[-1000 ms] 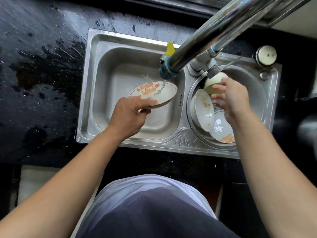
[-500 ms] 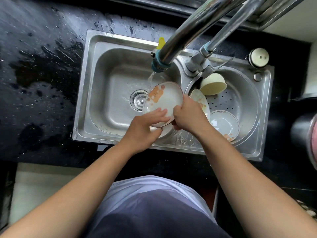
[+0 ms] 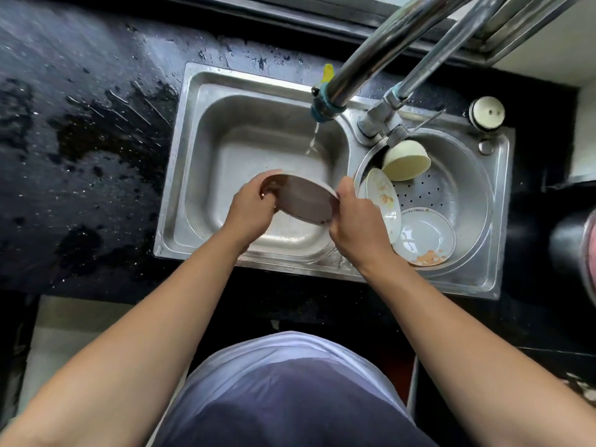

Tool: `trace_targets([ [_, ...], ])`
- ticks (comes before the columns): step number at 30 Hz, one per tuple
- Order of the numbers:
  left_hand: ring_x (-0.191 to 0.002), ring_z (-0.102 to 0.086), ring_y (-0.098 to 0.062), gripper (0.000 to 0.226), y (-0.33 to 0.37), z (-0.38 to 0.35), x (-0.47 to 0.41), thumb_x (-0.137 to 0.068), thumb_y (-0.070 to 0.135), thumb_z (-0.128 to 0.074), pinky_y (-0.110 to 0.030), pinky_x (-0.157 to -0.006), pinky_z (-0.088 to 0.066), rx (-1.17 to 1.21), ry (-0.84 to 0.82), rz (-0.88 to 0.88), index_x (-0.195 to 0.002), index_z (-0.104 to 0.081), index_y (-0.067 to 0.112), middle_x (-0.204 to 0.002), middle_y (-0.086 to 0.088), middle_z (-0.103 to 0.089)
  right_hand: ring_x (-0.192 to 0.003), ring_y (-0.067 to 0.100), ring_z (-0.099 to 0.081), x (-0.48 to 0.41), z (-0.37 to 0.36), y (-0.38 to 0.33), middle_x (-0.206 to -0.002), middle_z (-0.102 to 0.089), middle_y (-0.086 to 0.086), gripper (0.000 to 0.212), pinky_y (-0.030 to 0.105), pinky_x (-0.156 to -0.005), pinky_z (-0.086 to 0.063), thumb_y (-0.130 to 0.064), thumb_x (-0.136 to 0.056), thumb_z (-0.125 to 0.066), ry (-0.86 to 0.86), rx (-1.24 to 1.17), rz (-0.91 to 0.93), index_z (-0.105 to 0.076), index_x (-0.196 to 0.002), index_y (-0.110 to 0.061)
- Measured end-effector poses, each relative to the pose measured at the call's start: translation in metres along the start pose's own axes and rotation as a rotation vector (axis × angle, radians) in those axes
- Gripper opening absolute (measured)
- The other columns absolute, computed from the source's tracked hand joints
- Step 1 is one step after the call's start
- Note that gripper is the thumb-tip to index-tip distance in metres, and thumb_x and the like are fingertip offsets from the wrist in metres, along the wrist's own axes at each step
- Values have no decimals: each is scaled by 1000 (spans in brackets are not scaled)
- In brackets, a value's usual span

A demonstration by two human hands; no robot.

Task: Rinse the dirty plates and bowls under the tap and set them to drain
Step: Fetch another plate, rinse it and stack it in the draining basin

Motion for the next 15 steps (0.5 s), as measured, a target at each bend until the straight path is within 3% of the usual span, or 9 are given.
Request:
trace_targets([
  [2,-114,-70,-24,56,16,13,-4,-88,5,-40,-49,-98,-60,-51,27,-112,-115,-77,38,-118,1,-75,-60,50,-56,0,2,-2,-68,-62,26,25,37,-55,-24,2,-88,-53,46,-56,-33,-47,-112,-1],
  [7,-108,-70,-17,58,66,35,-9,-85,-5,-40,-46,-94,-61,-241,102,-350,-123,-74,23,-109,10,-73,-60,46,-53,-16,13,-9,-65,-55,18,22,37,-55,-27,2,-87,-49,197,-229,-106,-48,-109,1],
  [11,-106,-68,-9,57,87,42,-5,-83,-11,-41,-39,-97,-58,-289,153,-470,-123,-74,13,-110,7,-74,-55,39,-46,-24,26,-13,-64,-54,13,21,34,-55,-26,2,-83,-47,262,-276,-89,-48,-103,-1],
  [15,-111,-71,-28,55,70,28,-2,-83,-10,-44,-52,-97,-59,-274,72,-413,-123,-75,12,-115,-5,-77,-62,49,-53,-15,18,-3,-66,-54,21,22,37,-56,-26,2,-86,-50,157,-238,-112,-48,-108,0],
])
Point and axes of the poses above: each hand's wrist, its own x-axis away from the middle knuckle, its own z-axis out of the back of the hand, y = z × x, the point moved 10 cm from there along -x, towards the middle knuckle
